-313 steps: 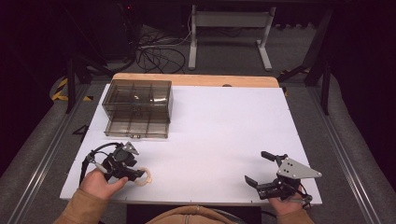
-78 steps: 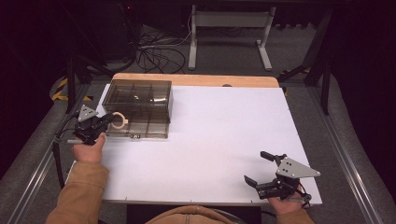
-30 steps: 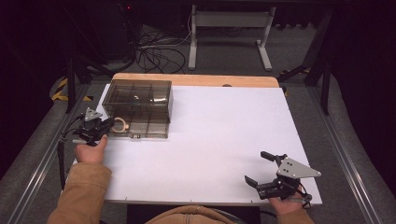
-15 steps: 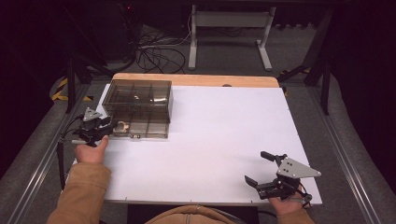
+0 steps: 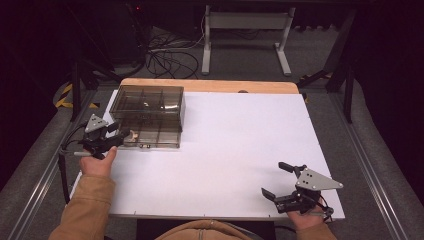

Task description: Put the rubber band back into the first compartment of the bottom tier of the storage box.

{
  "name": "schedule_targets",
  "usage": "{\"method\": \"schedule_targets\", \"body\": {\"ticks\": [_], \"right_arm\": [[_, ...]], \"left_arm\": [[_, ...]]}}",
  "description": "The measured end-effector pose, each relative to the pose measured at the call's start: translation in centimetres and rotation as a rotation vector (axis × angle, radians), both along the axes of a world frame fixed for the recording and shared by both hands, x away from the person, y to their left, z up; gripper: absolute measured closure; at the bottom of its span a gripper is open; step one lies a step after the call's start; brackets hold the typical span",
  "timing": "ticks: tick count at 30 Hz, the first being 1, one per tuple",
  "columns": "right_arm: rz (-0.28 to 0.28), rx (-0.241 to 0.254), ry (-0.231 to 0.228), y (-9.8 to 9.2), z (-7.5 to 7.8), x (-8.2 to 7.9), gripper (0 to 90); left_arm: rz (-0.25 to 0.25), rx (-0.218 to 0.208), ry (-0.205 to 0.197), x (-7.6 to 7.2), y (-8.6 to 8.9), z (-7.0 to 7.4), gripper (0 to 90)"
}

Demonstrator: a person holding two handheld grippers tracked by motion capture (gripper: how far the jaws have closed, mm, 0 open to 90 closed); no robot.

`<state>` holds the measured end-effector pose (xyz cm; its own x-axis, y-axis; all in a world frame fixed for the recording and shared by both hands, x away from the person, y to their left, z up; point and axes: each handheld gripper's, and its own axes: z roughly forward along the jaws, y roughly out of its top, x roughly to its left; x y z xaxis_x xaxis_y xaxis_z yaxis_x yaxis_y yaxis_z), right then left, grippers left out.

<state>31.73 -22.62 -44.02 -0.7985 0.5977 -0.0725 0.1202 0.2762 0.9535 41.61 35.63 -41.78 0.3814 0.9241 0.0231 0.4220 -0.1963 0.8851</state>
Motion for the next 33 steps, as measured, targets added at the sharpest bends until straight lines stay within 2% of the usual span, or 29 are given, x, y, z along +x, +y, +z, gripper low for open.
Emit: {"method": "schedule_targets", "body": {"ticks": [7, 18, 27, 33], "right_arm": [[-0.001, 0.002, -0.001, 0.0, 0.0, -0.1, 1.2], [0.000, 0.003, 0.000, 0.0, 0.0, 0.0, 1.2], [0.002, 0.006, -0.003, 0.0, 0.0, 0.0, 1.2], [0.005, 0.007, -0.004, -0.1, 0.1, 0.0, 1.2]], "left_arm": [[-0.016, -0.004, -0.029, -0.7, -0.4, 0.8, 45.7], [-0.034, -0.008, -0.041, -1.4, -0.7, 1.5, 45.1], [-0.109, -0.021, -0.096, -3.7, -1.7, 3.1, 38.2], [-0.181, -0.039, -0.126, -5.4, -2.9, 3.3, 32.3]]}}
